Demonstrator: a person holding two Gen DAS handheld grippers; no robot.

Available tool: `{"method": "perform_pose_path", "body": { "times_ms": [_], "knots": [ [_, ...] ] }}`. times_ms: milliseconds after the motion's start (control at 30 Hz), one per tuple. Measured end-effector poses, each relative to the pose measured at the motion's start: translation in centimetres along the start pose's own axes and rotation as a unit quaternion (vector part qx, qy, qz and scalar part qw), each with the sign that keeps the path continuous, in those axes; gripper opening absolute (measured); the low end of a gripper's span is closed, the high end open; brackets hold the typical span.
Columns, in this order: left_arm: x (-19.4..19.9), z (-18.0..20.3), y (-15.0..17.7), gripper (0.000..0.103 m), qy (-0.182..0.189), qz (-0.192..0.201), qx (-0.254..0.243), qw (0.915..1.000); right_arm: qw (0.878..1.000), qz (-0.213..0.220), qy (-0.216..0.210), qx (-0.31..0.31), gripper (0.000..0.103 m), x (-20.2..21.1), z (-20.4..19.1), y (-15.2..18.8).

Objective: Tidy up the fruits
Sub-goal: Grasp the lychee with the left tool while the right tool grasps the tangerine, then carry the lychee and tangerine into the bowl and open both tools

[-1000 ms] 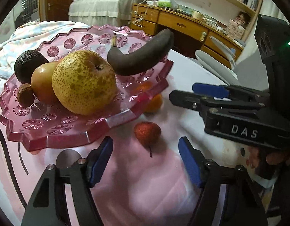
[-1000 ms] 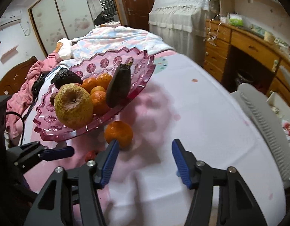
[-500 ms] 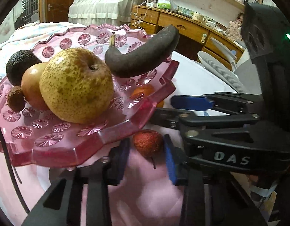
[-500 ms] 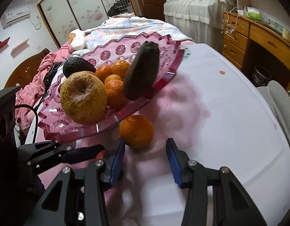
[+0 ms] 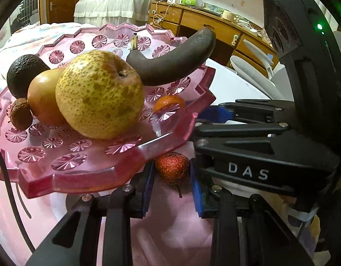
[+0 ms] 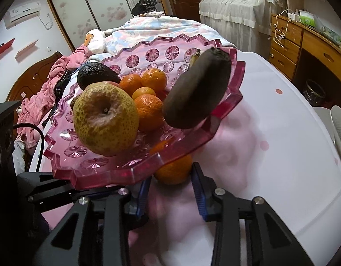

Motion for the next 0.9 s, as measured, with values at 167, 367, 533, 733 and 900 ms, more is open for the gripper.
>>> {"method": "perform_pose_path", "body": {
  "times_ms": [167,367,533,733,900],
  "knots": [
    [0.9,-0.5,1.4,0.029,0.007,-0.017,-0.02,0.9996,1.0,-0.004,0.017,-0.014,0.035,0.2,0.0,0.2],
    [2.7,-1.1,4.2,0.029,0.013,-0.04,-0.074,0.9964,0.998,-0.016,0.031,-0.058,0.035,1.1,-0.2,2.1],
    [4.7,-2.5,5.7,0.029,0.014,-0.056,-0.105,0.9928,0.994,-0.033,0.049,-0.094,0.035,2.1,-1.2,4.3],
    [7.9,-4.7,6.3,0.029,0.02,-0.064,-0.116,0.991,0.986,-0.049,0.06,-0.146,0.035,3.3,-3.2,6.7],
    [10.9,-6.4,5.0,0.029,0.032,-0.049,-0.121,0.991,0.98,-0.045,0.055,-0.188,0.035,3.9,-5.9,7.9]
  ]
}}
Point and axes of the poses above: each gripper's, at about its wrist camera, not at the fingertips, and x roughly against the way its jaws point, z to its right, y to its underside, the point moved 7 cm from there along -x, roughly the way its jaws point, and after that the axes turned 8 degrees about -z, right-handed, at the moved point
